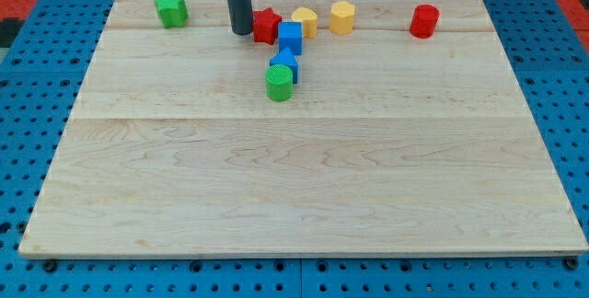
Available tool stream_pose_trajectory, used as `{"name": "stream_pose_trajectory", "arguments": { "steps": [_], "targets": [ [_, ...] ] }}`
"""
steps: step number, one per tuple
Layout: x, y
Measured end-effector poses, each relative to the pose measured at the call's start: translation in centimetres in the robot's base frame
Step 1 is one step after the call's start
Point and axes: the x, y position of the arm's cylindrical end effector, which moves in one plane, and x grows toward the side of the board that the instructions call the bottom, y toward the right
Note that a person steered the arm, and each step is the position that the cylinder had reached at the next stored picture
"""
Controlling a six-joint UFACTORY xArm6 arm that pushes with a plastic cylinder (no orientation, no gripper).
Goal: Point your arm at the red star
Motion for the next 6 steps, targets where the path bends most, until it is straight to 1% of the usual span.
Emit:
{"name": "stream_pose_trajectory", "arguments": {
  "steps": [1, 6],
  "targets": [
    [4.44, 0.01],
    [3.98, 0.00]
  ]
}}
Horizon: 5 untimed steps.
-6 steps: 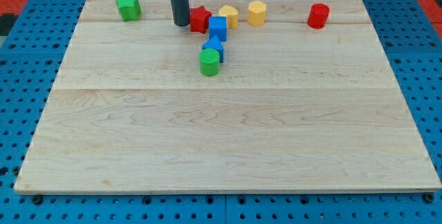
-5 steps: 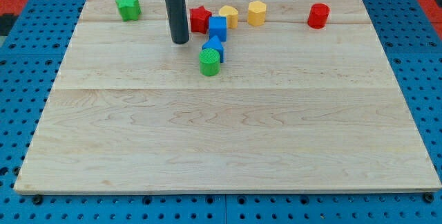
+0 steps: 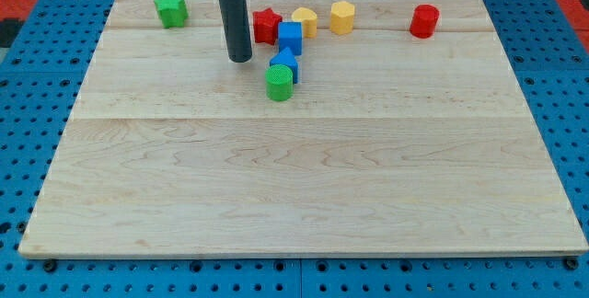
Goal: Point your arm at the red star
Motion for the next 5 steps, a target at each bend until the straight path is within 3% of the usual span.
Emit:
{"name": "stream_pose_trajectory", "arguments": {
  "steps": [3, 4, 5],
  "targets": [
    [-1.2, 0.1],
    [-3.6, -0.1],
    [-8.9, 0.8]
  ]
}}
